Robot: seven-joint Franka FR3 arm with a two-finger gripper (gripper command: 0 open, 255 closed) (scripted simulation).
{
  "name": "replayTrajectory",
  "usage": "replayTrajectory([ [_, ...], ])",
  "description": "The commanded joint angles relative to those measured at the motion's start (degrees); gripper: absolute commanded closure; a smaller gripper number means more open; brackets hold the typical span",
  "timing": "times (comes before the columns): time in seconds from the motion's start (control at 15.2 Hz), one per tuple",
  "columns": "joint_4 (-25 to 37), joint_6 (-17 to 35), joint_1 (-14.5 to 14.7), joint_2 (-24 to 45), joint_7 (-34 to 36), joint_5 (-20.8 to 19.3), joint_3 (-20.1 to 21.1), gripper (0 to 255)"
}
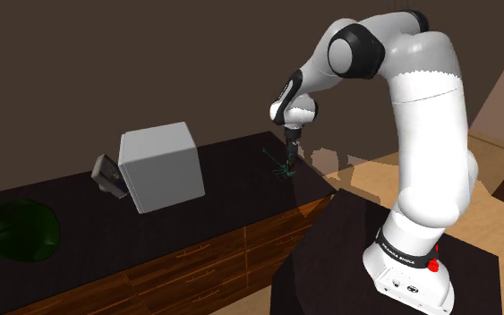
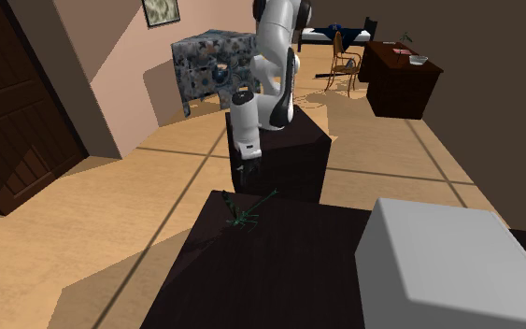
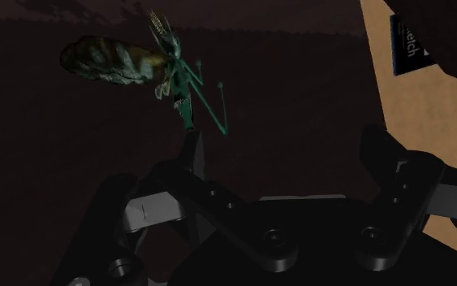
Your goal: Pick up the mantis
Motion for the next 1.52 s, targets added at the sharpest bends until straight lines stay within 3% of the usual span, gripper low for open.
replayTrajectory([
  [0.0, 4.17, 0.59, -1.78, 4.60, -3.23, 1.35, 1.86, 0],
  [0.4, 18.02, 0.07, -6.09, 17.00, -9.50, 2.15, 5.94, 0],
  [0.99, 20.13, 2.99, -7.26, 21.96, -10.33, 3.44, 7.47, 0],
  [1.06, 20.06, 3.02, -7.20, 21.91, -10.29, 3.44, 7.47, 255],
  [1.45, 20.05, 3.02, -7.19, 21.91, -10.27, 3.44, 7.48, 255],
])
